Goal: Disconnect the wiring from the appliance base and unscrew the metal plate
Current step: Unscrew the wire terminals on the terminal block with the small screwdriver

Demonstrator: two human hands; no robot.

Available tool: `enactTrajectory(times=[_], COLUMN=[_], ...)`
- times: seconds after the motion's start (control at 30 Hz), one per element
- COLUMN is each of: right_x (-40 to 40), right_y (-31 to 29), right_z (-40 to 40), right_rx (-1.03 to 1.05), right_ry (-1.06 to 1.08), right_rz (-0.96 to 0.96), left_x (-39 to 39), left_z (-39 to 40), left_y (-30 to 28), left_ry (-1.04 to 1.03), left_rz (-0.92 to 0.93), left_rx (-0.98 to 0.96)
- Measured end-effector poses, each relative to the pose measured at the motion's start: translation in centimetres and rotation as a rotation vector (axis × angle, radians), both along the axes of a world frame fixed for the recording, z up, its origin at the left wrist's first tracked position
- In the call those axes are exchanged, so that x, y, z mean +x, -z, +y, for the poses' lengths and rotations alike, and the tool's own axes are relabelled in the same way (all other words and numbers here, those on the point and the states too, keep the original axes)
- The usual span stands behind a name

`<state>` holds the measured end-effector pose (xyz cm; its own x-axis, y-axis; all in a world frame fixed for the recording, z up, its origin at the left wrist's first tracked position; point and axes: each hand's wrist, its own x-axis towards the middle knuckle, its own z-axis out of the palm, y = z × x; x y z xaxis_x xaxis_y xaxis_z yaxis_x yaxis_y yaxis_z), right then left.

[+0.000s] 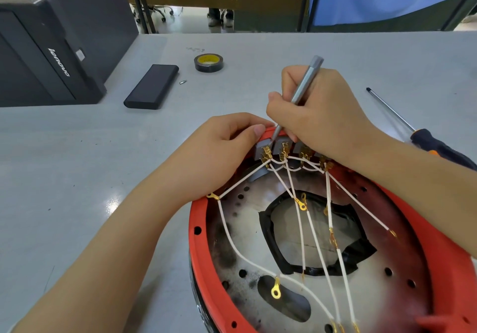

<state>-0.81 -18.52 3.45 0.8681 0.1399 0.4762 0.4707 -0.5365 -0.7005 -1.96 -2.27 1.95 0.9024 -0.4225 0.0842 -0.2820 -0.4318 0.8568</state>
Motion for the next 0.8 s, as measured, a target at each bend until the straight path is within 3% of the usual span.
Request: enactTrajectory(times=[0.37,0.8], right_x=[-0.2,1.3], right_y=[0.0,-0.7], right_z=[0.1,0.3], right_rx=[-0.033,0.010], right_ry=[-0.022,-0.105], right_rz=[-0.029,0.230], left_x=[0.0,0.1], left_z=[0.0,-0.1], left_y=[0.0,0.0], left_ry=[-0.007,-0.017], left_rz=[-0.017,-0.003], left_rx=[0.026,0.043])
